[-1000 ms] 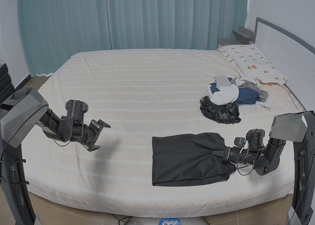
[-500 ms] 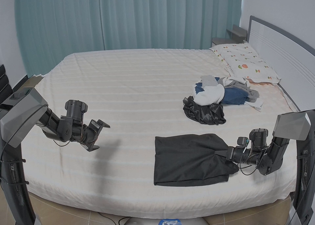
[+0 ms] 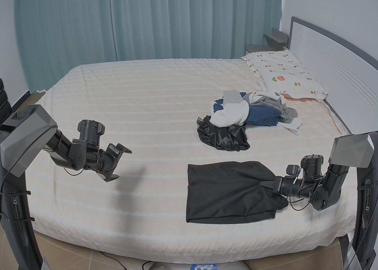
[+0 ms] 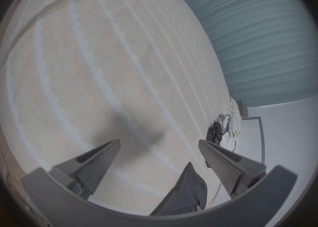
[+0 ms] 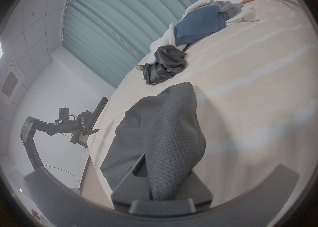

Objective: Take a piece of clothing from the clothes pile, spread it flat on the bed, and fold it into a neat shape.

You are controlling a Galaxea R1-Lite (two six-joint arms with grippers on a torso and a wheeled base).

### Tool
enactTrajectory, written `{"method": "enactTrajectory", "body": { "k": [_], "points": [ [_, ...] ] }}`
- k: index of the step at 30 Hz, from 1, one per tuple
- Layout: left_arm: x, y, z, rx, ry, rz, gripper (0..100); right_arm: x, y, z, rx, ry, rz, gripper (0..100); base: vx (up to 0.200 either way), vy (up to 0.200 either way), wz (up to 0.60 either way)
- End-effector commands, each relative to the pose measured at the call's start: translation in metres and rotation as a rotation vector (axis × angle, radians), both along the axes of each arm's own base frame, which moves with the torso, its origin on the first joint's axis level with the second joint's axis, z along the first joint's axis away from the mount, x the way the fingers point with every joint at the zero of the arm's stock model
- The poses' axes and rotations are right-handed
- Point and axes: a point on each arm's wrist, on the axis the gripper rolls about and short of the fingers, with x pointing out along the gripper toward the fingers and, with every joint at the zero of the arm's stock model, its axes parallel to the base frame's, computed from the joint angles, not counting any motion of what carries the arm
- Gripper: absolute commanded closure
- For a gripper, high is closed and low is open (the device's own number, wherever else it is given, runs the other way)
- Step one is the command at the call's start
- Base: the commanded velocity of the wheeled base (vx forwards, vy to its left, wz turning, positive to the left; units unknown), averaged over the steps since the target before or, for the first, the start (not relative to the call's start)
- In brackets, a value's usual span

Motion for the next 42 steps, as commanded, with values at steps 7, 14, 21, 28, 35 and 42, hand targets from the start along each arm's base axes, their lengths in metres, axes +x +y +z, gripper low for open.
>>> {"method": "enactTrajectory", "body": {
  "k": [7, 14, 21, 28, 35, 42],
  "points": [
    [0.000, 0.000, 0.000, 0.001, -0.001, -0.001, 0, 0.000, 0.000, 0.000, -0.001, -0.001, 0.002, 100, 0.000, -0.200, 0.00],
    [0.000, -0.001, -0.001, 0.003, 0.000, -0.002, 0, 0.000, 0.005, -0.002, -0.007, 0.005, 0.017, 0, 0.000, -0.029, 0.00],
    [0.000, -0.001, -0.001, 0.003, 0.000, -0.002, 0, 0.001, 0.001, 0.002, -0.007, -0.011, 0.002, 0, 0.000, 0.000, 0.00],
    [0.000, -0.001, -0.001, 0.004, -0.001, -0.003, 0, 0.016, -0.007, -0.002, 0.013, 0.011, -0.046, 0, 0.000, 0.000, 0.00],
    [0.001, -0.001, -0.002, 0.005, -0.003, -0.004, 0, 0.035, 0.006, -0.001, 0.097, 0.083, -0.113, 0, 0.000, 0.000, 0.00],
    [0.001, -0.002, -0.002, 0.008, -0.003, -0.002, 0, 0.040, 0.012, -0.001, 0.123, 0.097, -0.144, 100, 0.000, 0.000, 0.00]
  ]
}}
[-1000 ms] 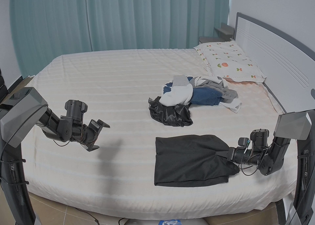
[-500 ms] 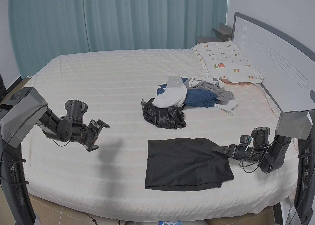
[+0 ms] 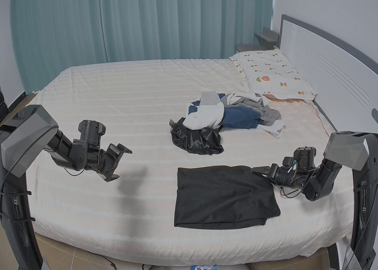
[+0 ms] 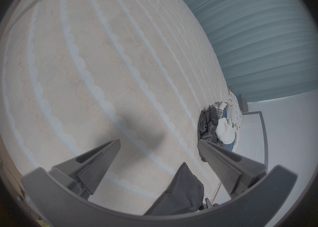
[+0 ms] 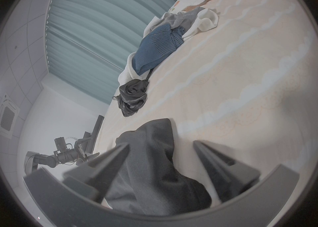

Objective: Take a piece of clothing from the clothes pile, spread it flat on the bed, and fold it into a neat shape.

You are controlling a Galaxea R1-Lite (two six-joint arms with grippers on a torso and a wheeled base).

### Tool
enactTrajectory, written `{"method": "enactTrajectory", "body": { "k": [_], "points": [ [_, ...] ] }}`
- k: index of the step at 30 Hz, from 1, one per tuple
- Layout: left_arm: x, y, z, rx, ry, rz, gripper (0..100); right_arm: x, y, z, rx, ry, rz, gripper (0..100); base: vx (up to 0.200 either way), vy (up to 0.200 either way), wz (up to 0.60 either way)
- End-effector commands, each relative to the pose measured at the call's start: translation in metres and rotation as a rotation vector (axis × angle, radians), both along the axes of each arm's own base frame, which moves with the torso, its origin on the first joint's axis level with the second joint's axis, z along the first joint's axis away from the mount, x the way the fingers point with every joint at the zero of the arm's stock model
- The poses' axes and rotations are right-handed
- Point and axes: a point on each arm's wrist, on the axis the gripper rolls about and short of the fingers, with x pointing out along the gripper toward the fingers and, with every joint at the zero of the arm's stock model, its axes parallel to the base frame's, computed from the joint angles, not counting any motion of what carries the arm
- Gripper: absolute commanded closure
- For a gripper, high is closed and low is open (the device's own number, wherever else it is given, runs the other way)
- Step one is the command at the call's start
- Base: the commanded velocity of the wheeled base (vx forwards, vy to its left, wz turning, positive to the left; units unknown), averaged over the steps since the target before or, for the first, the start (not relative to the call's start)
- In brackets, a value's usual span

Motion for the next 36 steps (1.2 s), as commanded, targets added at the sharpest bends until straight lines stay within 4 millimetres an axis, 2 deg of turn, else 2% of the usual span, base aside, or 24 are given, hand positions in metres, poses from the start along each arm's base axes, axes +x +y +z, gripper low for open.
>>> {"method": "enactTrajectory", "body": {
  "k": [1, 15, 23, 24, 28, 34, 36],
  "points": [
    [0.000, -0.001, -0.001, 0.000, 0.003, 0.000, 0, 0.002, 0.002, -0.002, -0.002, -0.003, -0.001, 100, 0.000, 0.000, 0.00],
    [0.000, -0.001, -0.001, 0.000, 0.003, 0.000, 0, 0.003, -0.006, 0.013, 0.014, -0.027, -0.080, 100, 0.000, 0.000, 0.00],
    [0.000, -0.001, -0.001, 0.001, 0.002, -0.001, 0, -0.001, -0.008, 0.011, -0.021, -0.036, -0.083, 100, 0.000, 0.000, 0.00],
    [0.000, -0.001, -0.001, 0.001, 0.002, -0.001, 0, -0.001, -0.008, 0.011, -0.021, -0.036, -0.083, 0, 0.000, 0.000, 0.00],
    [0.000, 0.000, -0.001, 0.001, 0.002, -0.001, 0, -0.004, -0.011, 0.010, -0.075, -0.063, -0.061, 0, 0.000, 0.000, 0.00],
    [0.000, -0.001, -0.002, 0.001, 0.004, -0.002, 0, -0.015, -0.039, 0.012, -0.147, -0.080, -0.080, 0, 0.000, 0.000, 0.00],
    [0.000, -0.002, -0.002, 0.003, 0.005, -0.003, 0, -0.019, -0.043, 0.011, -0.152, -0.070, -0.079, 0, 0.000, 0.000, 0.00]
  ]
}}
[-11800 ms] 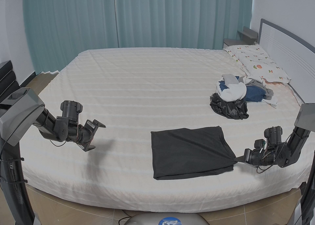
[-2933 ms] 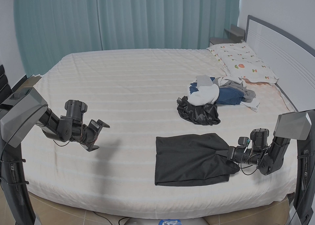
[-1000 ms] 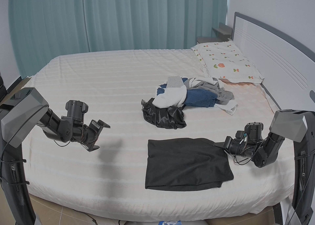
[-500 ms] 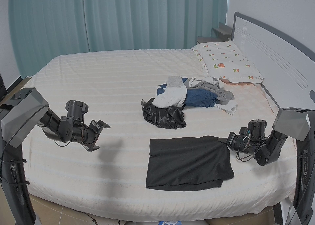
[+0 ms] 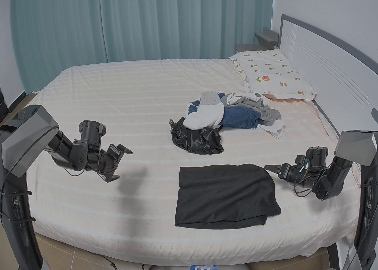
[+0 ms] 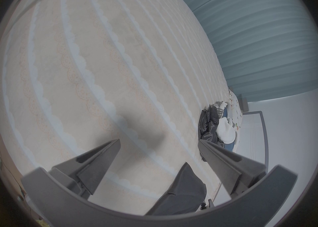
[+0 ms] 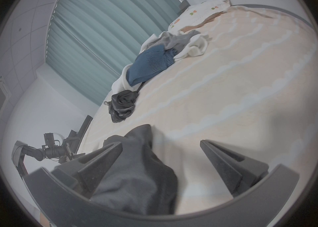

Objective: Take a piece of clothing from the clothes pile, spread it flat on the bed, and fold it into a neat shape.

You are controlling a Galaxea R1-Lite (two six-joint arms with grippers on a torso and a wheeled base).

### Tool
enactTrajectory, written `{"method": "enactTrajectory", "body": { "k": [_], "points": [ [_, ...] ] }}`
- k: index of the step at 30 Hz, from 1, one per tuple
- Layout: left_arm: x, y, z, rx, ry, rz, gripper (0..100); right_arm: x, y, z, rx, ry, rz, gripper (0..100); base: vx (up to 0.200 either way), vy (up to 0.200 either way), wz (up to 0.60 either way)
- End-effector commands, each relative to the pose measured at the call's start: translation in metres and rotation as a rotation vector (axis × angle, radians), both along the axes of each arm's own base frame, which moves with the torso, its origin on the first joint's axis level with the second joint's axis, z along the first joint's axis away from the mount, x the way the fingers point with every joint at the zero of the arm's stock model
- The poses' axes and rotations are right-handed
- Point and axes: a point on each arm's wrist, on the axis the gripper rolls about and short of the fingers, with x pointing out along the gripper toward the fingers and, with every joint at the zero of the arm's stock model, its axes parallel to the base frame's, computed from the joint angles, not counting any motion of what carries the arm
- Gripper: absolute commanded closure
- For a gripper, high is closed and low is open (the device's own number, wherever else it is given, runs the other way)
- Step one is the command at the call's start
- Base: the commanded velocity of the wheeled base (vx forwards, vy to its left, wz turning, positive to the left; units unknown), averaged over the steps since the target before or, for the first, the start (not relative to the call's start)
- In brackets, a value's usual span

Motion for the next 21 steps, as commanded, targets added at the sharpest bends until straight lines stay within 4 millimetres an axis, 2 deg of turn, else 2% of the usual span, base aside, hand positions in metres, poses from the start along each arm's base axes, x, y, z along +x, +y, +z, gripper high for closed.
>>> {"method": "enactTrajectory", "body": {
  "k": [1, 2, 14, 21],
  "points": [
    [0.000, -0.001, -0.001, 0.001, 0.001, -0.002, 0, -0.009, -0.011, 0.002, -0.008, 0.013, -0.009, 0, 0.000, 0.000, 0.00],
    [0.000, -0.001, -0.001, 0.001, 0.001, -0.002, 0, -0.012, -0.011, 0.001, -0.012, 0.017, 0.002, 0, 0.000, 0.000, 0.00],
    [-0.001, -0.001, -0.001, 0.001, 0.003, -0.002, 0, -0.033, -0.003, -0.002, -0.047, 0.052, 0.089, 0, -0.200, 0.000, 0.00],
    [-0.001, -0.001, -0.001, 0.001, 0.004, -0.002, 0, -0.039, 0.005, -0.001, -0.034, 0.085, 0.132, 0, 0.000, 0.000, 0.00]
  ]
}}
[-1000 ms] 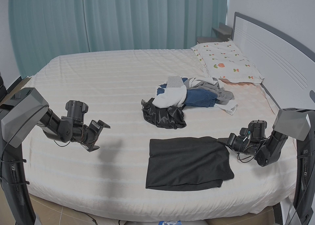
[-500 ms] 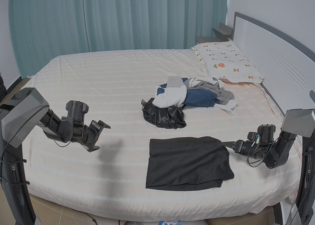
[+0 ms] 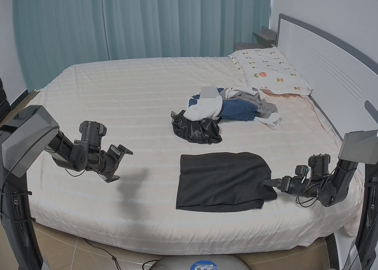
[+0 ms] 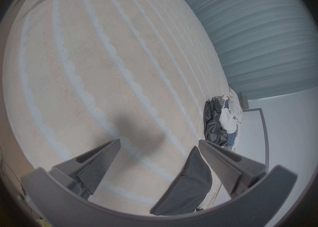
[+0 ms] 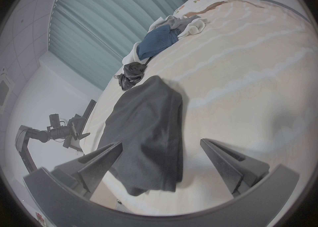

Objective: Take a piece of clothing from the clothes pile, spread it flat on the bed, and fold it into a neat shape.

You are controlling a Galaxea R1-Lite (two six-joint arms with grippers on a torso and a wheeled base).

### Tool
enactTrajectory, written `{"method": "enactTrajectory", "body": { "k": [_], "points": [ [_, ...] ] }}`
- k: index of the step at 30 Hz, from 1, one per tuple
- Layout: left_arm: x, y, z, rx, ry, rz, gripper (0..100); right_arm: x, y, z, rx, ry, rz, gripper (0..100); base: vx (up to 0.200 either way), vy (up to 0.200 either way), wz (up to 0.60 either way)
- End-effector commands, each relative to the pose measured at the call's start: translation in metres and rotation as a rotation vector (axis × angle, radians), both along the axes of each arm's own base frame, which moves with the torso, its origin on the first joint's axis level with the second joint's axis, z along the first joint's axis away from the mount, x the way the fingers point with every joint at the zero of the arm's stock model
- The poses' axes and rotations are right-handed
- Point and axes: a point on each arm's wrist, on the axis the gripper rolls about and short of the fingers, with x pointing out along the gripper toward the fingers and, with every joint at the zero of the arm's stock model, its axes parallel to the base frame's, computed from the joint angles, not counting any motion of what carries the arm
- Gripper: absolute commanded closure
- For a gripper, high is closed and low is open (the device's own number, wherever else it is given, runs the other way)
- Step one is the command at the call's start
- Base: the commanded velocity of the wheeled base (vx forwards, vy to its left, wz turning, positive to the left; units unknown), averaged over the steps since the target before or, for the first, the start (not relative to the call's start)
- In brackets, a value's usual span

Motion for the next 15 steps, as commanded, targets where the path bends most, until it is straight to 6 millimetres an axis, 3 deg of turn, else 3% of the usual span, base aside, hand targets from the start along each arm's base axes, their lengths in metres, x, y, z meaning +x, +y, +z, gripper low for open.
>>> {"method": "enactTrajectory", "body": {
  "k": [1, 5, 6, 15],
  "points": [
    [0.000, 0.000, 0.000, 0.000, 0.001, 0.000, 0, -0.004, 0.003, 0.001, 0.000, 0.009, 0.012, 0, 0.000, 0.000, 0.00],
    [0.000, 0.000, 0.000, 0.001, -0.001, -0.001, 0, -0.007, 0.011, -0.004, -0.004, 0.025, 0.041, 0, 0.000, 0.000, 0.00],
    [0.000, 0.000, 0.000, 0.001, -0.001, -0.001, 0, -0.007, 0.013, -0.006, -0.008, 0.029, 0.048, 100, 0.000, 0.000, 0.00],
    [0.000, 0.000, -0.001, 0.001, 0.001, 0.001, 0, -0.012, 0.008, 0.006, -0.016, 0.032, 0.042, 100, 0.000, 0.000, 0.00]
  ]
}}
